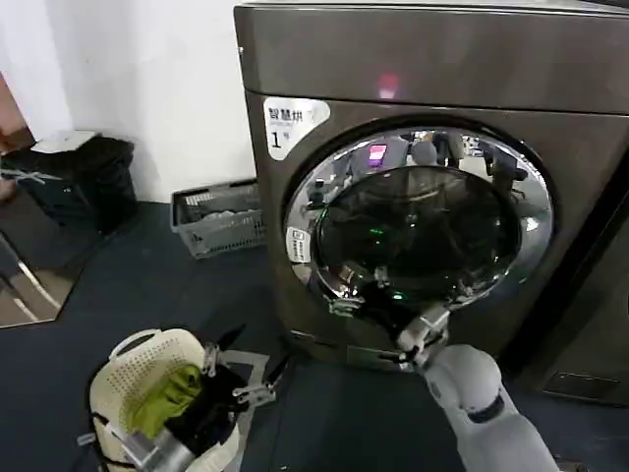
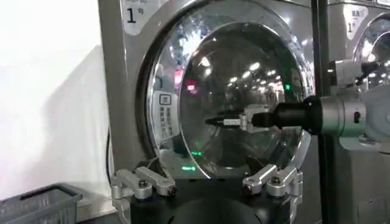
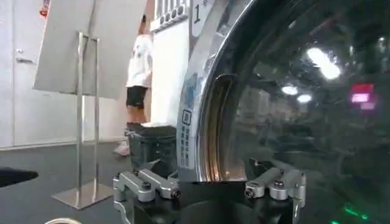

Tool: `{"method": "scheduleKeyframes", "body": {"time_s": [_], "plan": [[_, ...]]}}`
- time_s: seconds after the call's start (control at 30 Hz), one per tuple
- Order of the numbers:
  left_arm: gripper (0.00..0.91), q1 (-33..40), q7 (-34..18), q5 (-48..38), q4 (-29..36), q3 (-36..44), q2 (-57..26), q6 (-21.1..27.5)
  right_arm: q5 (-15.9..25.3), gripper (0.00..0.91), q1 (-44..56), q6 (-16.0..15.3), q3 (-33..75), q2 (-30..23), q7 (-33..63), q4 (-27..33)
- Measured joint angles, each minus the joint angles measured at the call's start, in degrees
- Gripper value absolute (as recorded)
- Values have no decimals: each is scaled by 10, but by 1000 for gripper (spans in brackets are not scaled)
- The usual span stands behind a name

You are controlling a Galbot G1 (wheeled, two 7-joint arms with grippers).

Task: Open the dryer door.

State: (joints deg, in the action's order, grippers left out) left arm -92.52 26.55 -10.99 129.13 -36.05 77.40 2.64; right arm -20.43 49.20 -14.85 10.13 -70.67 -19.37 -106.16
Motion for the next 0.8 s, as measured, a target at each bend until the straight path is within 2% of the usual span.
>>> {"method": "scheduleKeyframes", "body": {"time_s": [0.8], "plan": [[907,-4,5,-2,-6,1,5,1,5,907,-74,0,-58,-41,8,72]]}}
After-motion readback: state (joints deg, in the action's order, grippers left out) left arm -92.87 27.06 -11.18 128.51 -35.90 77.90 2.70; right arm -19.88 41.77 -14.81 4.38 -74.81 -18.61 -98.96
